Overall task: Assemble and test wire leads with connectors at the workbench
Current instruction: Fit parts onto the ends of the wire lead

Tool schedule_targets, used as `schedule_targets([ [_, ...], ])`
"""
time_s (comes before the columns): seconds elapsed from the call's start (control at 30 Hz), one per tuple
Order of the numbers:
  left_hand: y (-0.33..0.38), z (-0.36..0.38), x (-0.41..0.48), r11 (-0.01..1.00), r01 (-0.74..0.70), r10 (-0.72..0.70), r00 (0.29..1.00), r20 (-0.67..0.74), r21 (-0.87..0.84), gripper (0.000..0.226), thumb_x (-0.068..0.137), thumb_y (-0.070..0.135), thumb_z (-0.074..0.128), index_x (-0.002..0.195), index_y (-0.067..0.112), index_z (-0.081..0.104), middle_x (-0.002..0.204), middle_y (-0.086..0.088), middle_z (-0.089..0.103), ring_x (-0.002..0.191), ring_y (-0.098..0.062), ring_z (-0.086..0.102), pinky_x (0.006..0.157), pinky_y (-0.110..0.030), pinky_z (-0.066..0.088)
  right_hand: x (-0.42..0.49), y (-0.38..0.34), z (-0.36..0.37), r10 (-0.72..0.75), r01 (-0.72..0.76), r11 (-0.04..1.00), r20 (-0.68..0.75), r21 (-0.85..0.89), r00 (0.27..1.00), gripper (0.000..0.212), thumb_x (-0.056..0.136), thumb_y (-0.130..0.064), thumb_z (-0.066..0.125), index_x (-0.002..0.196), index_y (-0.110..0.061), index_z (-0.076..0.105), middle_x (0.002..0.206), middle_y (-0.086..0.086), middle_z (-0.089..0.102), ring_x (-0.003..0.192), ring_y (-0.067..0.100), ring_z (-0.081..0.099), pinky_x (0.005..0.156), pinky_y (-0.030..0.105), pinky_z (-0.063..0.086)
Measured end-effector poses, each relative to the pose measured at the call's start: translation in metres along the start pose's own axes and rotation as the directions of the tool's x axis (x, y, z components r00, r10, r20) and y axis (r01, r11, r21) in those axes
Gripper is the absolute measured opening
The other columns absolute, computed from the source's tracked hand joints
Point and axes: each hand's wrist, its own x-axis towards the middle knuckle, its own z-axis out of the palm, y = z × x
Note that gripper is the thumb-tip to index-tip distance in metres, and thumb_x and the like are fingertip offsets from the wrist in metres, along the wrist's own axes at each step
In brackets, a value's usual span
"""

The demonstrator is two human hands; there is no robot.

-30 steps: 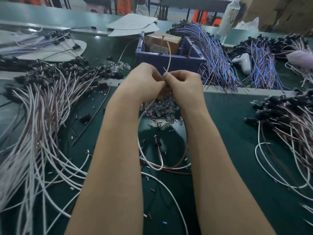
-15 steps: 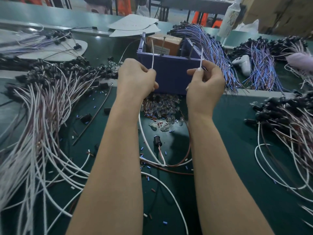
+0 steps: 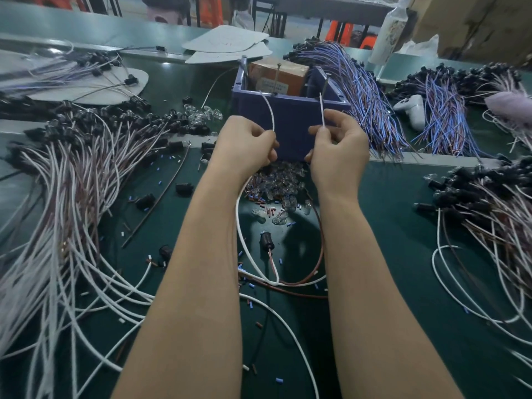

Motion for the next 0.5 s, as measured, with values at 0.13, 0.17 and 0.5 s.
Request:
schedule_targets([
  [0.13,-0.0012,0.0008,0.0004,0.999,-0.027,0.028,0.999,0.028,-0.030,0.029,0.092,0.010,0.048,0.071,0.004,0.067,0.041,0.007,0.050,0.033,0.000,0.040,0.042,-0.012,0.033,-0.0013,-0.0009,0.0000,-0.004,0.004,1.000,-0.036,0.002,0.999,0.025,0.091,-0.002,0.047,0.110,-0.010,0.061,0.088,0.002,0.068,0.076,0.031,0.064,0.080,0.047,0.053],
  [0.17,-0.0006,0.0009,0.0003,0.998,-0.043,0.045,0.998,0.035,-0.039,0.029,0.092,0.010,0.048,0.072,0.004,0.067,0.041,0.008,0.050,0.033,0.000,0.039,0.042,-0.012,0.033,-0.0014,-0.0012,0.0000,-0.003,0.003,1.000,-0.049,0.006,0.999,0.024,0.091,-0.003,0.047,0.108,-0.011,0.062,0.088,0.003,0.069,0.078,0.032,0.064,0.081,0.047,0.052],
  [0.5,0.0005,0.0035,-0.0010,0.985,-0.124,0.134,0.988,0.075,-0.120,0.028,0.096,0.012,0.049,0.075,0.005,0.066,0.038,0.010,0.048,0.035,0.000,0.038,0.041,-0.011,0.032,-0.0001,0.0012,-0.0017,0.004,-0.002,1.000,-0.062,0.023,0.998,0.022,0.092,-0.004,0.047,0.107,-0.012,0.060,0.087,0.001,0.068,0.075,0.029,0.064,0.077,0.041,0.053],
])
